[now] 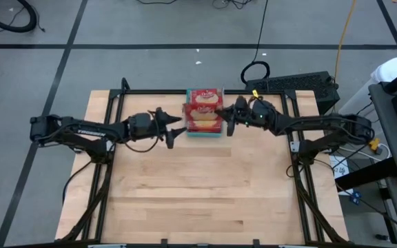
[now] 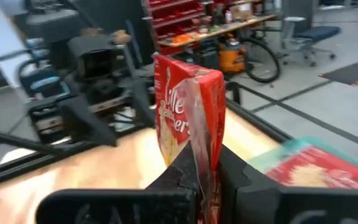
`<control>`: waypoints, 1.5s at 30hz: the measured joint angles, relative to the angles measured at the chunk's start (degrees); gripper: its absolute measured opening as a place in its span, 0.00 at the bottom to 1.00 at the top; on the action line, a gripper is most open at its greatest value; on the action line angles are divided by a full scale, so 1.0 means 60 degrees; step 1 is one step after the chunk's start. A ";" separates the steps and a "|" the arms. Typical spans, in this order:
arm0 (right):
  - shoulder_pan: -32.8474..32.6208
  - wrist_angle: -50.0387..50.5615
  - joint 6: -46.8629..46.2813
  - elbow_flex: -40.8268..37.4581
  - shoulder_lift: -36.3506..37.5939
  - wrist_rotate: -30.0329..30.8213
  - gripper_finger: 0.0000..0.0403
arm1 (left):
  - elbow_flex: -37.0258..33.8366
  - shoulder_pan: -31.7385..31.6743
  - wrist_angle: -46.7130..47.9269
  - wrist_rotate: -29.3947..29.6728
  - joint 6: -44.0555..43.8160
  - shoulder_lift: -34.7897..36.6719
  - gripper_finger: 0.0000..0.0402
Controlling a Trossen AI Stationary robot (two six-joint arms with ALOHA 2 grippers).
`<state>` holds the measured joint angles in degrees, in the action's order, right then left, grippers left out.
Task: Sort popcorn bags into baskets
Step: Put the red popcorn bag into the blue bin
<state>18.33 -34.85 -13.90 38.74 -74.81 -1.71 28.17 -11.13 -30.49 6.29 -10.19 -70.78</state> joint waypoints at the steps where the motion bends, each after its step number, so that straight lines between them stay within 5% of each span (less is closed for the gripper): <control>1: 0.0146 0.0119 -0.0024 0.0000 0.0004 0.0007 0.01 | 0.0003 -0.0013 0.0422 0.0203 -0.0197 0.0114 0.67; 7: 0.0833 0.0563 -0.0339 -0.0001 -0.0703 0.0023 0.01 | 0.0002 0.0237 0.2301 0.0540 -0.1151 0.0516 0.74; 15: 0.1111 -0.0847 -0.1374 -0.0003 -0.2641 -0.0538 0.01 | -0.0001 0.1233 0.2250 0.0541 -0.1185 0.0487 0.61; 26: 0.1122 -0.1346 -0.2102 0.0004 -0.3307 -0.0722 0.03 | -0.0001 0.1759 0.1957 0.0549 -0.1108 0.0487 0.47; 38: 0.1174 -0.0573 -0.1764 0.0004 -0.3200 -0.0177 0.31 | -0.0001 0.2202 0.1983 0.0552 -0.1083 0.0487 0.51; 45: 0.1318 0.0990 -0.1288 0.0000 -0.2208 0.0270 0.38 | -0.0004 0.2402 0.2063 0.0552 -0.1083 0.0487 0.53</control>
<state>26.23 -28.91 -21.63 38.74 -88.06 -0.09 28.14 3.29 -18.11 9.61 -16.69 -67.85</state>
